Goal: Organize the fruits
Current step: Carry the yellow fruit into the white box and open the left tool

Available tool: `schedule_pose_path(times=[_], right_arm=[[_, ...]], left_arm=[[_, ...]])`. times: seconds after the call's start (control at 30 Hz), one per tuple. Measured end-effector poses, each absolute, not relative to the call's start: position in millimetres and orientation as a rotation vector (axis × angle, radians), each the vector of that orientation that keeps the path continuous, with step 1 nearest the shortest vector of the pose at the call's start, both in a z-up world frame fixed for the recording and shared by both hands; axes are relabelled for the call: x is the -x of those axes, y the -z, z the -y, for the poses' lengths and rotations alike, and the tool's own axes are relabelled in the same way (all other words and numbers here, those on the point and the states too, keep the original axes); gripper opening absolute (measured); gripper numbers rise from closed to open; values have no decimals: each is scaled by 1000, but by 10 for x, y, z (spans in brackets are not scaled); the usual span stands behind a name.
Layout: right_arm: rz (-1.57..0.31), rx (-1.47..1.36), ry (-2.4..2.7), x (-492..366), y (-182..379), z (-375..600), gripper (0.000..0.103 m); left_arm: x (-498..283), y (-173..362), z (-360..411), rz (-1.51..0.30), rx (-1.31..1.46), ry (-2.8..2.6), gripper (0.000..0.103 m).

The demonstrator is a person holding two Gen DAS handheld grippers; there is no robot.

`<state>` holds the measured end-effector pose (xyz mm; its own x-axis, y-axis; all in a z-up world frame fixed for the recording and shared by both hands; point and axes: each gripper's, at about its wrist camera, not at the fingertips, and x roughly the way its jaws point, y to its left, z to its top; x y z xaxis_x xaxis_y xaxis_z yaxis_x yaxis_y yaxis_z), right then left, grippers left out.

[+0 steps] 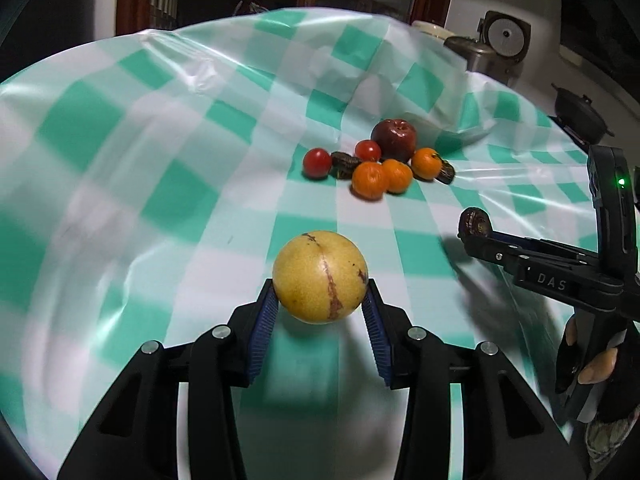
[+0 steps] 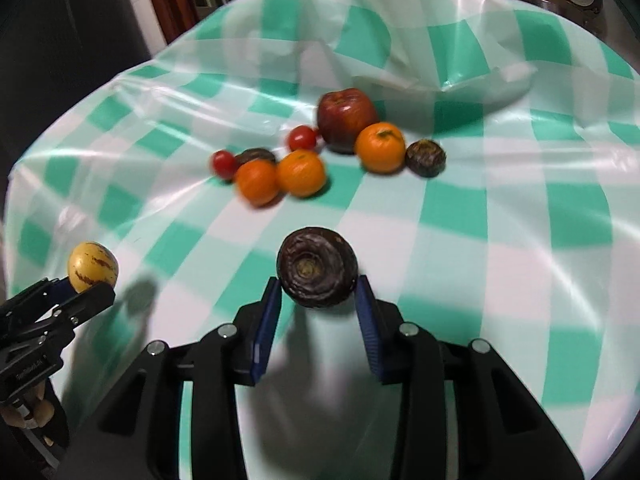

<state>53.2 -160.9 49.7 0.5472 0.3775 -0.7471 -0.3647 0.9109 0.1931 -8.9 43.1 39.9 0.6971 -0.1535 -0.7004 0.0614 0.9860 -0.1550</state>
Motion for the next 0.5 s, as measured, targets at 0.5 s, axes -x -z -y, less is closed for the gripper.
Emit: schedule_pose_path(times=[0.5], right_arm=[[-805, 63, -867, 1649, -915, 404, 39]], left_arm=[[2692, -603, -1655, -685, 219, -90, 41]])
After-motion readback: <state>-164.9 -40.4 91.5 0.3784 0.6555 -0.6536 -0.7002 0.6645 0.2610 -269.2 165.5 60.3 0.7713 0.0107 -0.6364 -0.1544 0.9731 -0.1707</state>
